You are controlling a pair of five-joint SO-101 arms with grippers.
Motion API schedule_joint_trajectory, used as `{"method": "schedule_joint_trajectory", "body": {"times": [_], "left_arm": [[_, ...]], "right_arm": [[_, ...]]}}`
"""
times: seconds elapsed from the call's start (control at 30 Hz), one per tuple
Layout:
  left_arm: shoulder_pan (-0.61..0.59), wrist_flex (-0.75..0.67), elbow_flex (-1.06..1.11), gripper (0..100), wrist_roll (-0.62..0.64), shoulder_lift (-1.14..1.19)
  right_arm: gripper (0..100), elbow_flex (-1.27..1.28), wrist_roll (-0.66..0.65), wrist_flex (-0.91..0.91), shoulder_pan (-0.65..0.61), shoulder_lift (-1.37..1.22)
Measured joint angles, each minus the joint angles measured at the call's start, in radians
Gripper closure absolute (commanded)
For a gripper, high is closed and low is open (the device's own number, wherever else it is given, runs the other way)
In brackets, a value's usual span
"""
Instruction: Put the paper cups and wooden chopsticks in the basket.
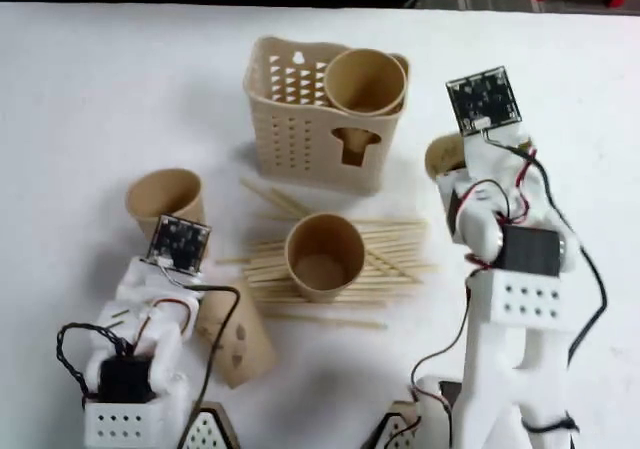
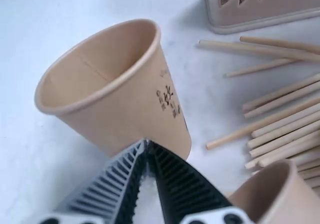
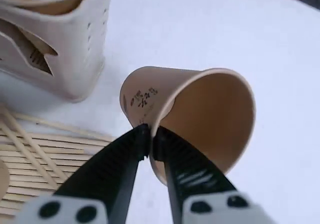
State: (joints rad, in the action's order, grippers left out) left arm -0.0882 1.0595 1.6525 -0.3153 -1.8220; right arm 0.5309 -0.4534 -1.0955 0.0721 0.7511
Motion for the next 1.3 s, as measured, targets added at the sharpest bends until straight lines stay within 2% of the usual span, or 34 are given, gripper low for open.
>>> {"method": "schedule_joint_trajectory", "body": {"times": [0.23, 0.57, 0.83, 1.3], "left_arm": [[0.0, 0.0, 0.0, 97, 0.0, 0.0], [0.0, 0.0, 0.0, 97, 0.0, 0.0], [0.0, 0.0, 0.0, 97, 0.0, 0.0], [0.0, 0.0, 0.0, 97, 0.0, 0.0]], "right_arm": [[97.8, -0.213, -0.032, -0.051, -0.006, 0.041], [97.8, -0.41, -0.075, -0.064, -0.157, 0.043], [97.8, -0.428, -0.075, -0.044, -0.293, 0.043], [97.8, -0.428, -0.075, 0.028, -0.307, -0.218]]}}
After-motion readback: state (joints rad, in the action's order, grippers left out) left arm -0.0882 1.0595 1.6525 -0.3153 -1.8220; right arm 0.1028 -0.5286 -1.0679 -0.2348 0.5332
